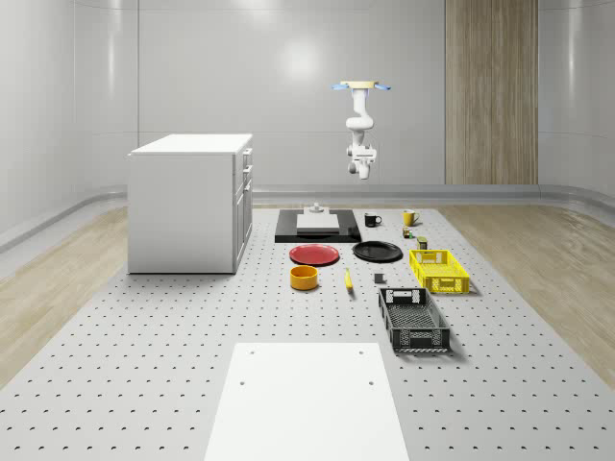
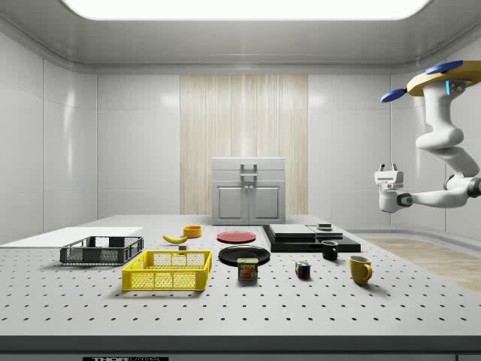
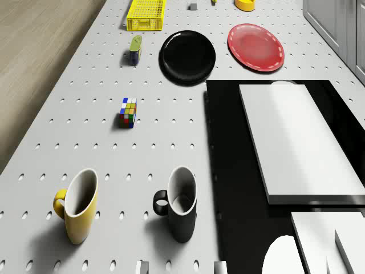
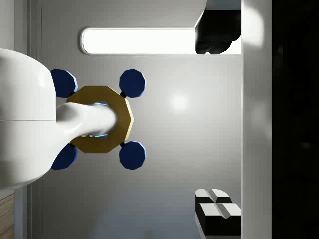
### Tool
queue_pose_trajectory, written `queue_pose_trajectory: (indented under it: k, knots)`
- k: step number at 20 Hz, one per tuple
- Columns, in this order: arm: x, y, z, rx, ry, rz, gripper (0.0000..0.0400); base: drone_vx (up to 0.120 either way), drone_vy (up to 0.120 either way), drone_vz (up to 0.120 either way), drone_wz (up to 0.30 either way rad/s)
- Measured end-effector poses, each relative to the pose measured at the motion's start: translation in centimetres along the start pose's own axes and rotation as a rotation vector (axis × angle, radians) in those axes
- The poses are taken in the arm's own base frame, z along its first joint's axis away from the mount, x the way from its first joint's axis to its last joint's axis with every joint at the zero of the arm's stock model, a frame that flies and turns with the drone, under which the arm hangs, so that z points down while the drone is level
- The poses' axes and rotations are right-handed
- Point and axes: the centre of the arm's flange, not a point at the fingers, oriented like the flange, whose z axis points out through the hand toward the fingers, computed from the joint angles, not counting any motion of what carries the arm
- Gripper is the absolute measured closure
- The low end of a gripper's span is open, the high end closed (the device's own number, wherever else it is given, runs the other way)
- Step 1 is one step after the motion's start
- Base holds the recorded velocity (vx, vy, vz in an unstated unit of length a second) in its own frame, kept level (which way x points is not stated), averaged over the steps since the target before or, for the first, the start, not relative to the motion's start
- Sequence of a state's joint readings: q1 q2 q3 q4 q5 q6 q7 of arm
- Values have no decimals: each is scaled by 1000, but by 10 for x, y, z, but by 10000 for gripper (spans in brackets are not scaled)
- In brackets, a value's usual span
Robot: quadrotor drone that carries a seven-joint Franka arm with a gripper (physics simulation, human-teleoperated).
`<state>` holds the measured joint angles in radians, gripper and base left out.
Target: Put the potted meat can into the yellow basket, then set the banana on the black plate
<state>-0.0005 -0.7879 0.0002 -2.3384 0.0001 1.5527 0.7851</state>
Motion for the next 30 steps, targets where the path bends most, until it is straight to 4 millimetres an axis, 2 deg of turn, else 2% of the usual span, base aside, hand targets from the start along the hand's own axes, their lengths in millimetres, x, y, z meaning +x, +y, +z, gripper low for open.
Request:
queue_pose_trajectory:
  k: [8,13,19,30]
  knots:
    - [-2,2,-56,4,4,0,0,0,0,0,0]
    - [-1,1,-78,7,7,0,0,72,112,0,0]
    - [0,0,-89,10,11,0,0,120,120,0,0]
    - [-1,0,-93,16,17,0,0,120,120,0,0]
